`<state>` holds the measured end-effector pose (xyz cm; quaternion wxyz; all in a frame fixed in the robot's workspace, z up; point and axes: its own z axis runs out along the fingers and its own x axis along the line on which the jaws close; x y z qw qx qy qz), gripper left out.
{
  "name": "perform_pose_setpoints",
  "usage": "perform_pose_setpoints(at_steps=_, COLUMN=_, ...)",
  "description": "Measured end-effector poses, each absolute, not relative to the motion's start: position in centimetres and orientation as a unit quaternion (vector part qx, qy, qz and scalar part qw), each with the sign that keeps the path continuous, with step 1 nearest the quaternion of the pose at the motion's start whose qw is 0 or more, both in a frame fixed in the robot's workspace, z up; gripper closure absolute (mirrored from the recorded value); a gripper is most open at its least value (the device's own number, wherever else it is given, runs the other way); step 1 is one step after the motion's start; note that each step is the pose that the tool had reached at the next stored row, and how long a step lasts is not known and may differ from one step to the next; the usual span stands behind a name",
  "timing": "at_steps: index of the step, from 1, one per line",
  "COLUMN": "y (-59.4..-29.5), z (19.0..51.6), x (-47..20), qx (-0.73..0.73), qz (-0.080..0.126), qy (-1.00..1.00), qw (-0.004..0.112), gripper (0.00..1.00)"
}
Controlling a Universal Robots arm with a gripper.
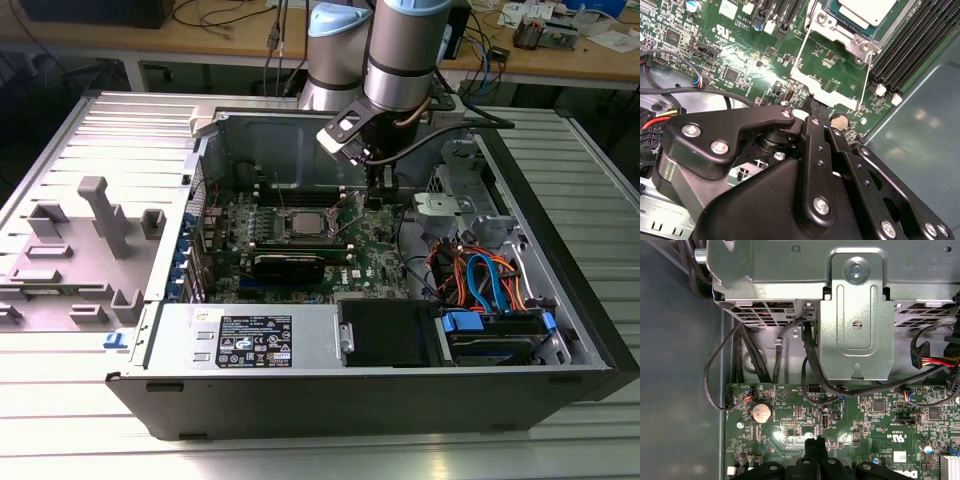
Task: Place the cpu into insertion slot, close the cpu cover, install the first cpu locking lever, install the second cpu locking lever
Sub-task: 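Close the cpu cover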
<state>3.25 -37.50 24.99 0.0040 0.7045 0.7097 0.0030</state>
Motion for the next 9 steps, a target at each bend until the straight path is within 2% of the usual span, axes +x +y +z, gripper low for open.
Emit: perform_pose_setpoints(at_steps=9, y=-37.50, z=24.89, x=2.75, qx=0.704, qz=0.003, qy=0.710, qw=0.004, gripper=0.89)
